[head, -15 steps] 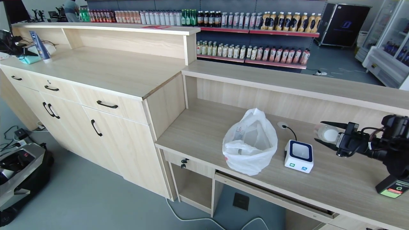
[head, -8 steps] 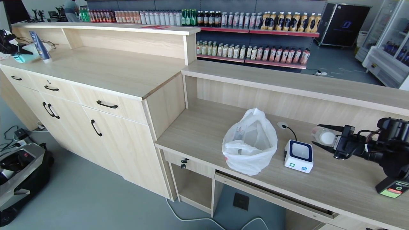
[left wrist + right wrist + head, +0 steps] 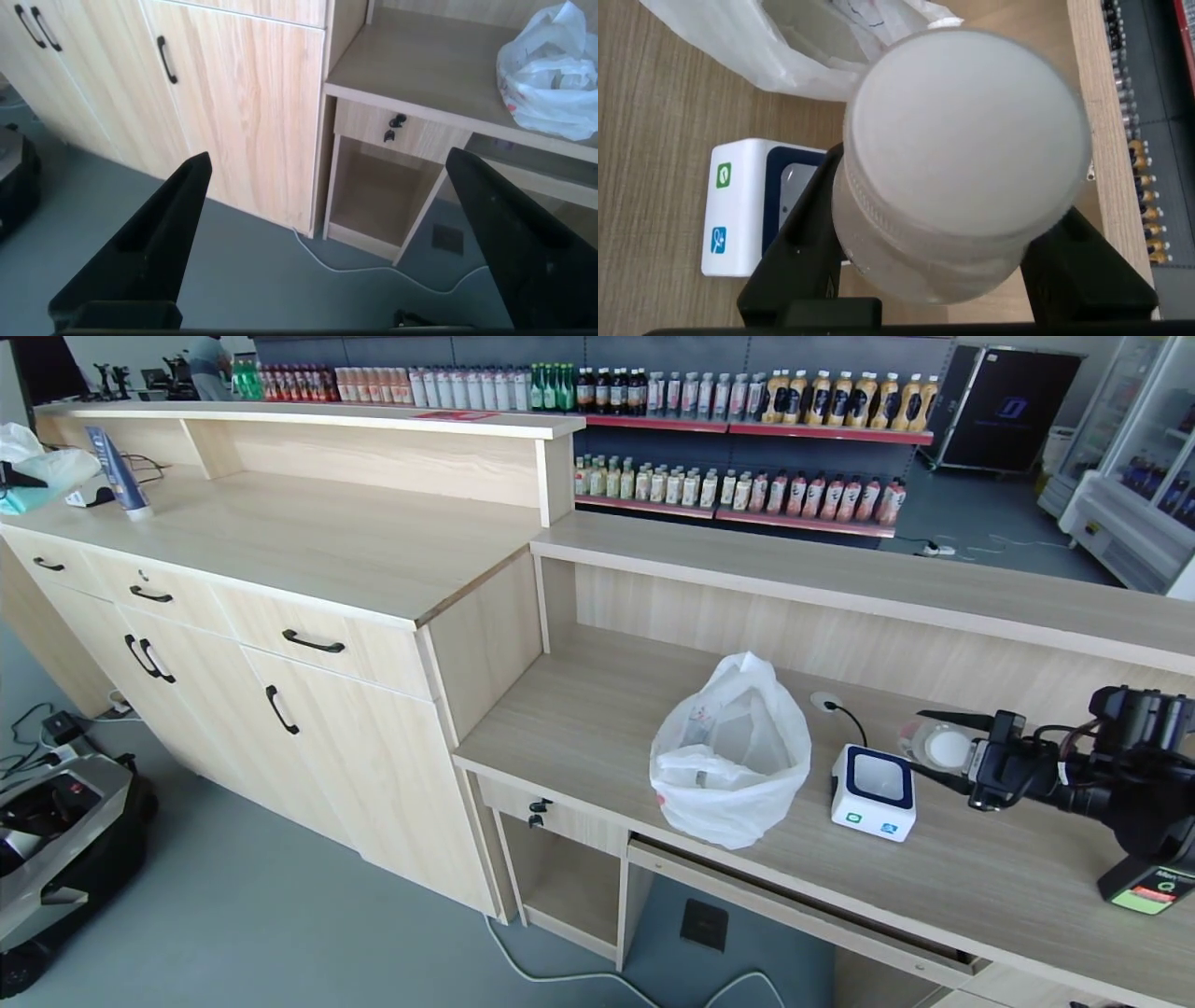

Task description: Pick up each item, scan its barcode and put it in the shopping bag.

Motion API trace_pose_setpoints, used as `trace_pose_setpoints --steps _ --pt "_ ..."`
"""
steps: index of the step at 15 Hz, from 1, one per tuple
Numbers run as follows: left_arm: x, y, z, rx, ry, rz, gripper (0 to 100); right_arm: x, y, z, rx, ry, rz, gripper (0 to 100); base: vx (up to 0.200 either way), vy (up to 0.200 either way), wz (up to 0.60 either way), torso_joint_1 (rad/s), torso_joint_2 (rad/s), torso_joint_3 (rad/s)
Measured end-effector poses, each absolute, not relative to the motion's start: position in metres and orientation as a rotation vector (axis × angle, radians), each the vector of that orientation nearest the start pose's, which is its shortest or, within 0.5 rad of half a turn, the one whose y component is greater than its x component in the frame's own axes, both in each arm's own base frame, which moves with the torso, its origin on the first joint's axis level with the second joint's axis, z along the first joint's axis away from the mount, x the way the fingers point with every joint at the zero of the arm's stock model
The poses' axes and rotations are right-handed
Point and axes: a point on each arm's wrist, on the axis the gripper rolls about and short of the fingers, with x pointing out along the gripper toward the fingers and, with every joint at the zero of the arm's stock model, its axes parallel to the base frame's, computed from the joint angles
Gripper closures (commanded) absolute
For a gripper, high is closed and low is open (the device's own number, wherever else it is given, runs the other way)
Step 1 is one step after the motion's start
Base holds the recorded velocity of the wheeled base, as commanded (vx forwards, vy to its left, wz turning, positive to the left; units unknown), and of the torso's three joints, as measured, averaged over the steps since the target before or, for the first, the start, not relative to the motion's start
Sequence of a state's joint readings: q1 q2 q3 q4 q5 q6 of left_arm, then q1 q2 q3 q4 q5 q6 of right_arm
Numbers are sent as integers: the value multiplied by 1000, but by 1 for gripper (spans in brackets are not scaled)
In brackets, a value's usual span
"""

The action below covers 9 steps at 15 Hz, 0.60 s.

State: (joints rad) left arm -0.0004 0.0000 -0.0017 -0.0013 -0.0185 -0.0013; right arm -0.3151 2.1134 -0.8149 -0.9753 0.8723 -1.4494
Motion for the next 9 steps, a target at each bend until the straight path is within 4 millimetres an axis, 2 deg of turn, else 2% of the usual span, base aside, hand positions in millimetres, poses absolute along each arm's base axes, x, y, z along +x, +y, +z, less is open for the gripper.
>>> trace_pose_setpoints --steps 9 --pt "-23 0 76 -1 -3 -19 0 354 -92 79 -1208 -200 659 100 0 0 0 0 0 0"
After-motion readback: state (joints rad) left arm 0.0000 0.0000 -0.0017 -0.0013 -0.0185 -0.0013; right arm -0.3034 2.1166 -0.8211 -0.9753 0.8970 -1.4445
